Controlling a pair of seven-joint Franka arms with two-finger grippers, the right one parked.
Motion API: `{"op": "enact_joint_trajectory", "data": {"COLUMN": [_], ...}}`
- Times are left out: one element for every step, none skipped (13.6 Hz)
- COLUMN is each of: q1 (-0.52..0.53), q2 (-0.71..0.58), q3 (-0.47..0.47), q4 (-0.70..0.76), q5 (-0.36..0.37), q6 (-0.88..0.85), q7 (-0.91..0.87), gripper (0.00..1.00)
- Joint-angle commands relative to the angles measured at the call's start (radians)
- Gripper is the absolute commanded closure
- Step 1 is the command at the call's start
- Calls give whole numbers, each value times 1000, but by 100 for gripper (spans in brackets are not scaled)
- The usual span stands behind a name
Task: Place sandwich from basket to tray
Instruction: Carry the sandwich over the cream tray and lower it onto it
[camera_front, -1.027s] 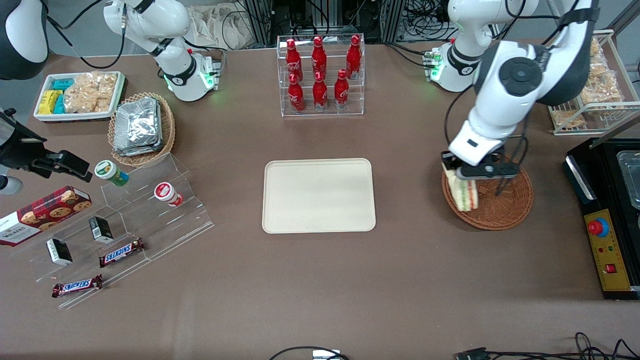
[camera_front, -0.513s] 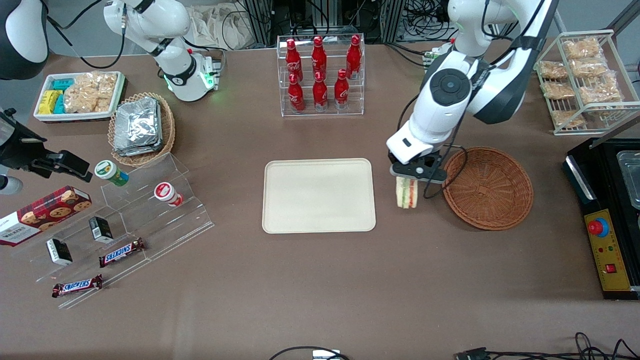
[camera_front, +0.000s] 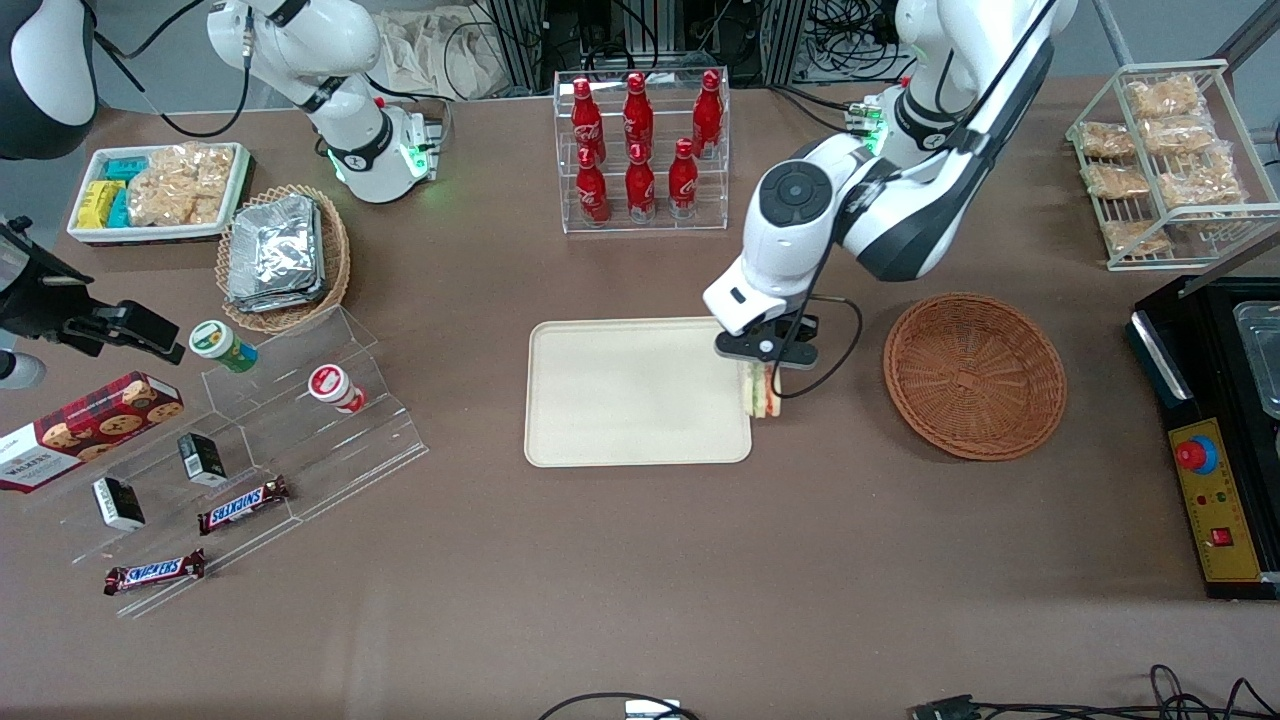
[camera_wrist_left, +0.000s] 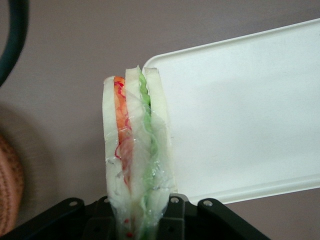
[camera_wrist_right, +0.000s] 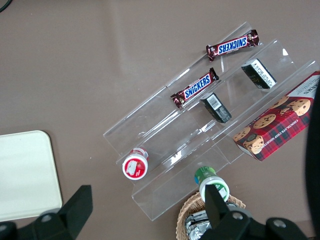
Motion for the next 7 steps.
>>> {"op": "enact_joint_trajectory", "data": {"q1": [-57,-70,-85,-99,-109,-117,-117], "q2": [113,145,187,221,251,282,300], "q3": [-22,-20,-20,-19,-19,-19,-19], "q4": [70,82,100,113,122,127,127], "q5": [96,117,150,190,233,274,302], "q6": [4,4,4,6,6,16,36], "q7": [-98,-122,-144,-175,-210,-242,-271], "gripper": [100,100,100,100,100,100,100]}}
